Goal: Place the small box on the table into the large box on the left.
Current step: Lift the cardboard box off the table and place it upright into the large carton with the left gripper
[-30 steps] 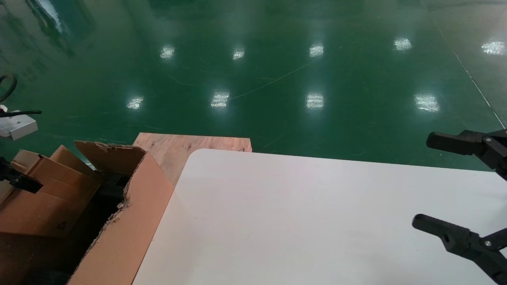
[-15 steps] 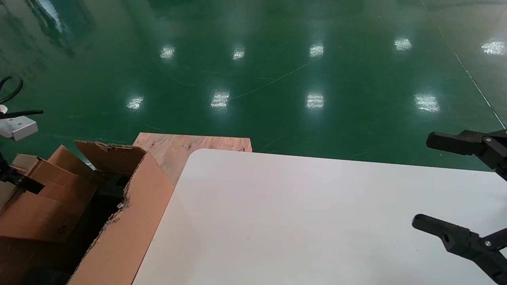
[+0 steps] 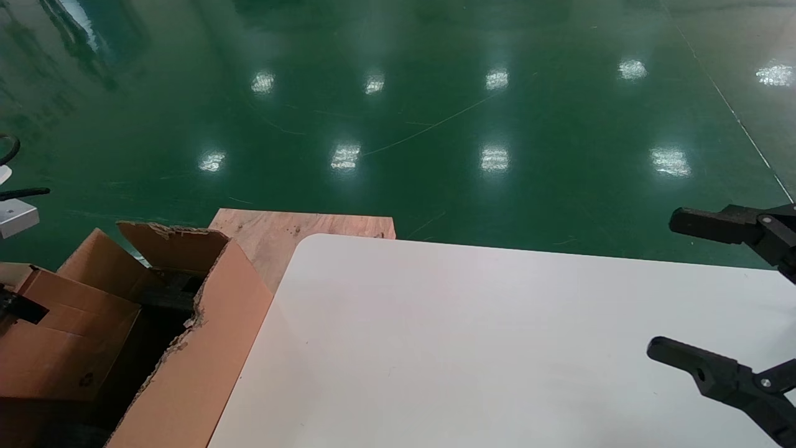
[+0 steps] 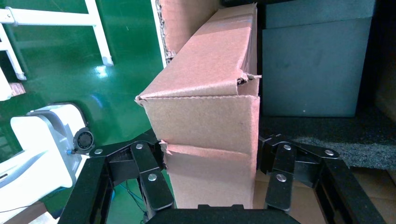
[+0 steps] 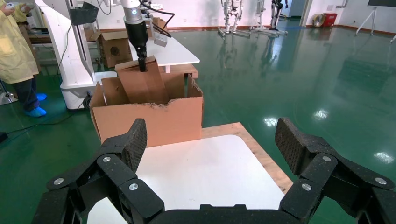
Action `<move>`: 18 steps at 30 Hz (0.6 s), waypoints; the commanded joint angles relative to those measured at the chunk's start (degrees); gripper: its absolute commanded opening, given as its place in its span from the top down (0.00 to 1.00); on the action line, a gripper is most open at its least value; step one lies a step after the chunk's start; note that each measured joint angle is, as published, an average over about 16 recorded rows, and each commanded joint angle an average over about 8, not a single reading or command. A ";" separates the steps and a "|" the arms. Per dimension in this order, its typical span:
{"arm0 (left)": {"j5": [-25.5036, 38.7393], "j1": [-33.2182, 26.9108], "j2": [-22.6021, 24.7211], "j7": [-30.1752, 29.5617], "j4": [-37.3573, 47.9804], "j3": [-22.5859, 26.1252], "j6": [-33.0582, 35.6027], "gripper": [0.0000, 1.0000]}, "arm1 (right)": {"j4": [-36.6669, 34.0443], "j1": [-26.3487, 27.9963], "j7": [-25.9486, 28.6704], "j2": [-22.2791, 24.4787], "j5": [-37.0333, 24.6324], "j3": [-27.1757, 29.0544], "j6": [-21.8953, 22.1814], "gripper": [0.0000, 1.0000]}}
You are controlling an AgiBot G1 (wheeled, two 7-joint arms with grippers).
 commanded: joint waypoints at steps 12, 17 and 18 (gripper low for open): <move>0.83 2.49 0.15 -0.96 0.08 0.98 -1.23 1.00 | 0.00 0.00 0.00 0.00 0.00 0.00 0.00 0.00; 0.74 3.12 0.21 -1.25 -0.30 1.14 -1.21 1.00 | 0.00 0.00 0.00 0.00 0.00 0.00 0.00 0.00; 0.73 3.15 0.21 -1.27 -0.36 1.15 -1.23 1.00 | 0.00 0.00 0.00 0.00 0.00 0.00 0.00 0.00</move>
